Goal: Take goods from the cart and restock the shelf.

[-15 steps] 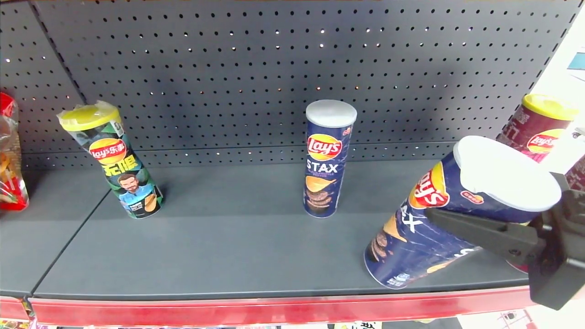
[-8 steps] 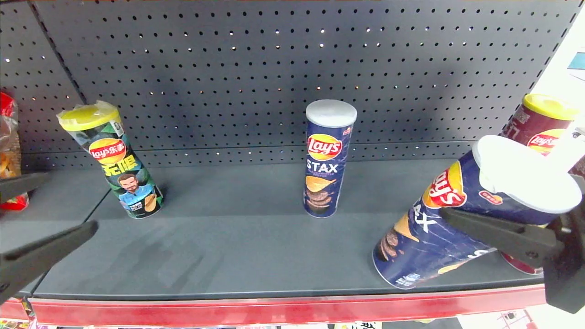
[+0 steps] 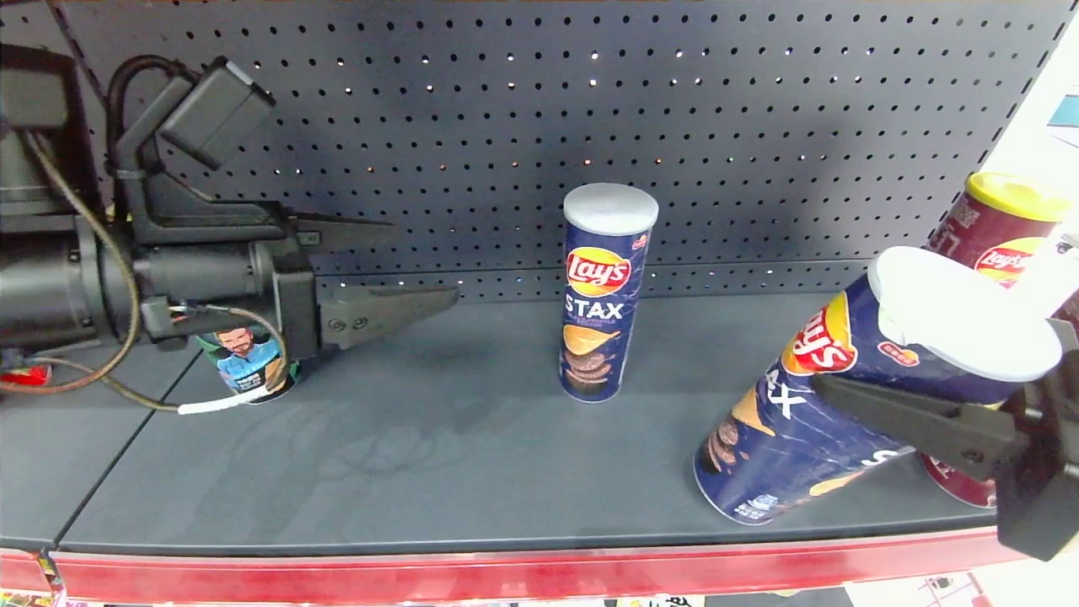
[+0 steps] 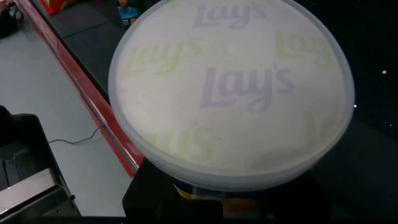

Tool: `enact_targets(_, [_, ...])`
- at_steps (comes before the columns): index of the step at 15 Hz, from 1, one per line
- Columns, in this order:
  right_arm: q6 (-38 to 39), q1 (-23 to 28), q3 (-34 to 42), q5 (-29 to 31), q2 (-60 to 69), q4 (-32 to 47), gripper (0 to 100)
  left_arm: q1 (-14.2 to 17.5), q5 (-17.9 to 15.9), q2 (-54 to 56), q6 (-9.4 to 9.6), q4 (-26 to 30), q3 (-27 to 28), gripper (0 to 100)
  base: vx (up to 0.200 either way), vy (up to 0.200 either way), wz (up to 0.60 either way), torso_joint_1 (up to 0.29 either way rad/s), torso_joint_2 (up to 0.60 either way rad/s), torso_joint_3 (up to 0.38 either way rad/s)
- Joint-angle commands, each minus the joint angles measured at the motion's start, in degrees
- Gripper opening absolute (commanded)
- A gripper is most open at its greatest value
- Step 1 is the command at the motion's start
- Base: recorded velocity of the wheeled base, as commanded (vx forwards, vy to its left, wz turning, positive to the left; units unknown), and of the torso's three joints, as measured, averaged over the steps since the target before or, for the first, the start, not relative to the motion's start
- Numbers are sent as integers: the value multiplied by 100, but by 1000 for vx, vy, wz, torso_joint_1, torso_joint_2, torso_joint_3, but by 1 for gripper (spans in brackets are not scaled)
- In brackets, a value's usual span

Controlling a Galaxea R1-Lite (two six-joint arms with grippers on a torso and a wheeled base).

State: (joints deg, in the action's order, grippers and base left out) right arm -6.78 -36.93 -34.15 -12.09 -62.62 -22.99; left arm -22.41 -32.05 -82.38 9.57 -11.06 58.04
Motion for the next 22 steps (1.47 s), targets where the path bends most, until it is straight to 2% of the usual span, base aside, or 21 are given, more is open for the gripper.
enact_targets(1, [-8, 1, -13, -4, -39, 5, 0, -88, -311, -1043, 36, -90, 507, 100, 0, 0, 0, 0, 0, 0])
enact_targets(5, [-8, -8, -101, -4, -136, -4, 0, -247, -715, -1482, 63, -116, 955, 100, 0, 0, 0, 0, 0, 0])
enact_targets(9, [-8, 1, -83, -4, -136, -4, 0, -370, -882, -1887, 63, -371, 1271, 100, 0, 0, 0, 0, 0, 0])
enact_targets(15, [-8, 1, -92, 5, -136, -4, 0, -669, -996, -2370, 54, -380, 1843, 100, 0, 0, 0, 0, 0, 0])
enact_targets(22, [-8, 1, -92, 14, -136, 5, 0, -809, -1040, -2880, 54, -371, 2431, 100, 0, 0, 0, 0, 0, 0])
